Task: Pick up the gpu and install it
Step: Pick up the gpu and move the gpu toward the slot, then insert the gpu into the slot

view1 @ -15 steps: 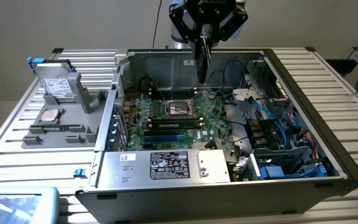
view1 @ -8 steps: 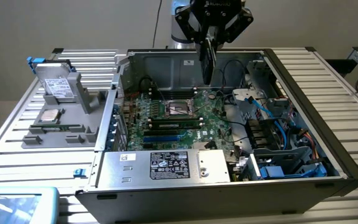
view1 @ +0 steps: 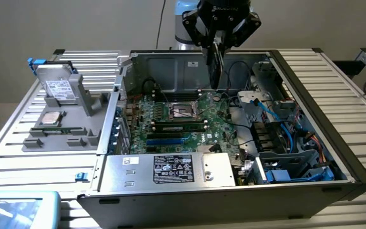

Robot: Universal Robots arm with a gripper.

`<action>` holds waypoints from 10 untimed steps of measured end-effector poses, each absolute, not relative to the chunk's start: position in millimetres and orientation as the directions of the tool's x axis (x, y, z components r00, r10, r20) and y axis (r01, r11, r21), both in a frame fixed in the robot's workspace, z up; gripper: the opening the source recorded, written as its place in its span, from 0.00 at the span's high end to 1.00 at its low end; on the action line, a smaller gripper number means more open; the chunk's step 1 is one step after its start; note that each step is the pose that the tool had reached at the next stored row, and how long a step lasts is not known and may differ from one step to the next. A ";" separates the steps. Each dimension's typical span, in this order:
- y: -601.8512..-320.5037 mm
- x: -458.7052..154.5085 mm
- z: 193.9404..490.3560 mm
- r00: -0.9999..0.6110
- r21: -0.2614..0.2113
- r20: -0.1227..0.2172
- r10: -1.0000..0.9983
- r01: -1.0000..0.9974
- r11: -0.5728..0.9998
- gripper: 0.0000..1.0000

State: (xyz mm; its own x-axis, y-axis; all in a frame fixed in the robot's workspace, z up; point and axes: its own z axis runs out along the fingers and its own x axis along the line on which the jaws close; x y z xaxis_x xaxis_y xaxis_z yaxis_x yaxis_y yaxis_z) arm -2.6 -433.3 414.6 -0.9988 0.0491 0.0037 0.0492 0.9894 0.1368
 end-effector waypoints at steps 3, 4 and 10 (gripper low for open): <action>-433.3 -2.6 414.6 -0.999 0.137 0.004 0.049 0.049 0.989 0.71; -433.3 -2.6 414.6 -0.999 0.137 0.004 0.049 0.049 0.989 0.71; -433.3 -2.6 414.5 -0.999 0.137 0.004 0.049 0.049 0.989 0.71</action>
